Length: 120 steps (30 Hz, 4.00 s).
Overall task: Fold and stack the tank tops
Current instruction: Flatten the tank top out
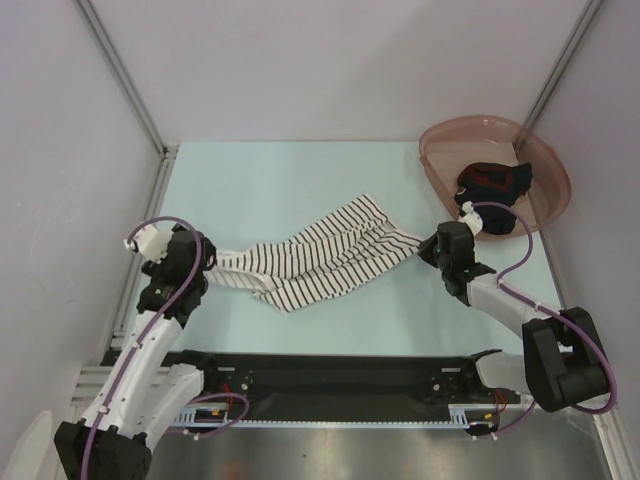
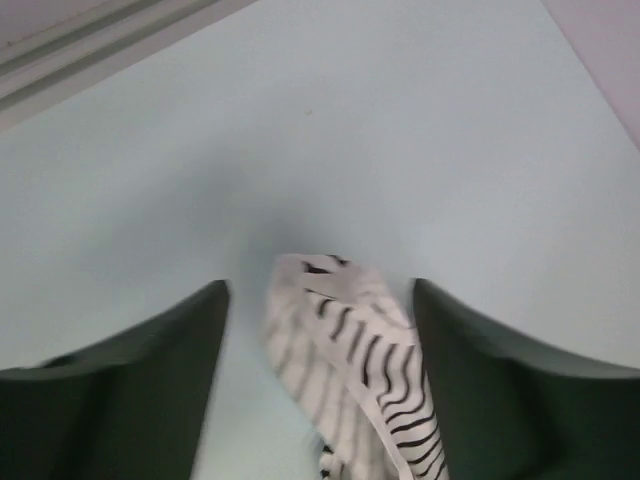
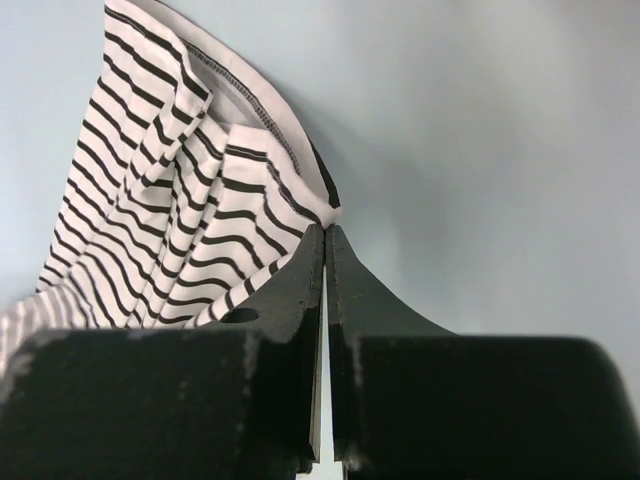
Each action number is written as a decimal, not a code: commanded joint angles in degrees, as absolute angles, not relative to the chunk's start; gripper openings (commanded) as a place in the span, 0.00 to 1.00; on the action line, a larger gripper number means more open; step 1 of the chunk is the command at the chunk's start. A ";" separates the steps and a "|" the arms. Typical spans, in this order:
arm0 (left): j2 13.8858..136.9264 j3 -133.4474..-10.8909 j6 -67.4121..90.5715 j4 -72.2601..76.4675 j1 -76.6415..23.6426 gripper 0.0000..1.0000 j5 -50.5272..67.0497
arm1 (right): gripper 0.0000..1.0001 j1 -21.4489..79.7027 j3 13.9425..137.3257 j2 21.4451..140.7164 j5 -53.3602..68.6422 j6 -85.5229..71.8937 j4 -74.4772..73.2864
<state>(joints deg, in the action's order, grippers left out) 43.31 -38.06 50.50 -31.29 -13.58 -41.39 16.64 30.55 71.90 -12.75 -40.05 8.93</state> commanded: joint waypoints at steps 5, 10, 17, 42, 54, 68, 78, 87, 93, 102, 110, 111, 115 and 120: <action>45.35 -40.95 44.04 -25.84 -7.56 1.00 -24.89 | 0.00 16.17 30.76 71.63 -15.65 -39.99 10.46; 44.47 -41.13 40.69 -25.83 -7.47 1.00 -17.58 | 0.00 15.91 30.67 73.47 -14.42 -40.16 10.55; 40.88 -34.72 39.81 -26.72 -8.43 1.00 -5.37 | 0.00 14.68 32.52 78.57 -8.44 -39.29 10.54; 41.73 -21.27 51.86 -20.66 -37.09 0.99 -12.39 | 0.00 14.94 27.86 71.89 -14.23 -44.12 11.87; 48.15 -21.09 52.91 -16.96 -37.00 0.74 -18.72 | 0.00 15.47 28.48 70.58 -15.38 -43.77 10.81; 58.11 -26.80 47.11 -15.99 -37.18 0.00 -25.39 | 0.00 16.08 28.74 69.87 -16.44 -43.51 10.02; 55.19 -36.99 42.02 -28.74 -37.18 0.00 -27.69 | 0.00 17.58 29.71 70.22 -19.42 -42.89 8.88; 66.17 -48.15 37.27 -30.68 -35.08 0.01 -31.38 | 0.00 18.54 30.23 70.66 -20.74 -42.54 8.17; 73.03 -51.67 33.67 -26.90 -28.23 0.00 -25.23 | 0.00 18.63 30.67 71.28 -21.18 -42.63 7.82; 75.51 -52.40 32.17 -25.67 -27.16 0.83 -21.63 | 0.00 18.81 31.38 72.25 -21.44 -42.63 7.29; 61.79 -46.59 34.62 -25.92 -34.00 0.75 -16.35 | 0.00 18.81 31.64 72.95 -21.45 -42.63 7.38; 61.61 -45.62 34.63 -26.19 -35.14 0.73 -16.00 | 0.00 18.90 31.73 73.04 -21.36 -42.63 7.38; 62.66 -42.02 34.28 -23.12 -35.42 0.73 -12.66 | 0.00 18.98 31.82 73.21 -21.36 -42.54 7.21; 66.26 -40.78 33.22 -19.78 -35.42 0.73 -8.62 | 0.00 18.90 31.90 73.30 -21.45 -42.54 7.29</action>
